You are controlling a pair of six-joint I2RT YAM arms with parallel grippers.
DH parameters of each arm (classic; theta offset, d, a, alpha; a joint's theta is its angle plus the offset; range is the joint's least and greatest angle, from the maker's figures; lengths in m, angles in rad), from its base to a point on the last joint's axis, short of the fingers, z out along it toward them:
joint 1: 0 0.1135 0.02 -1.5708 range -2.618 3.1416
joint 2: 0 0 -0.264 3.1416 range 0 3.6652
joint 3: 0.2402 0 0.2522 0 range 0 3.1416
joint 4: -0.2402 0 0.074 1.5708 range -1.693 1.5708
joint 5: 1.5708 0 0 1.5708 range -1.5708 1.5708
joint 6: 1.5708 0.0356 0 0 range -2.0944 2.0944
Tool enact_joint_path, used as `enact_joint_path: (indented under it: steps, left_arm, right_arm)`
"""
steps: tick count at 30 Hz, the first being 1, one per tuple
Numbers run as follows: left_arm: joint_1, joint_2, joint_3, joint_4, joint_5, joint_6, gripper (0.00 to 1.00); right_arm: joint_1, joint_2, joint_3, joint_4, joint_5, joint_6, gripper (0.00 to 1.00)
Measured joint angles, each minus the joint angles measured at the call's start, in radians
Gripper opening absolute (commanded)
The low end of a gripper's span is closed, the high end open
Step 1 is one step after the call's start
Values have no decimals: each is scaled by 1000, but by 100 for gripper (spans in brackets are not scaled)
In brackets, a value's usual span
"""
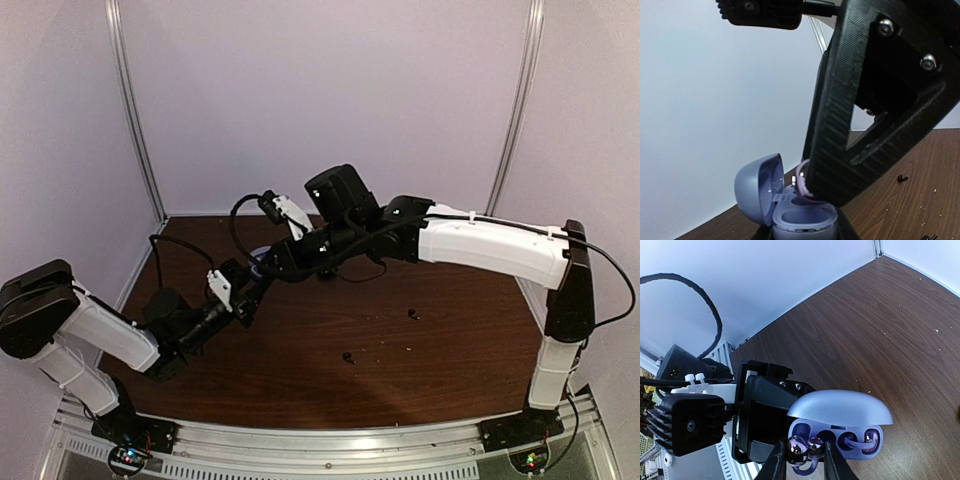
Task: Insert the wireless bluetooth earbuds into the charging case
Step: Insert the left earbud into the left side groove of the charging case.
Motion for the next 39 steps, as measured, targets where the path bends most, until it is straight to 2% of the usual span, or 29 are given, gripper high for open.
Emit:
enact_joint_path:
  steps: [18, 39]
  left_arm:
    - [-10, 90, 8, 122, 0, -67, 0]
    - [-13, 148, 8, 135, -5, -108, 0]
  right_arm:
    - [35, 55, 97, -67, 130, -14, 25]
    - [65, 84, 127, -139, 268, -18, 28]
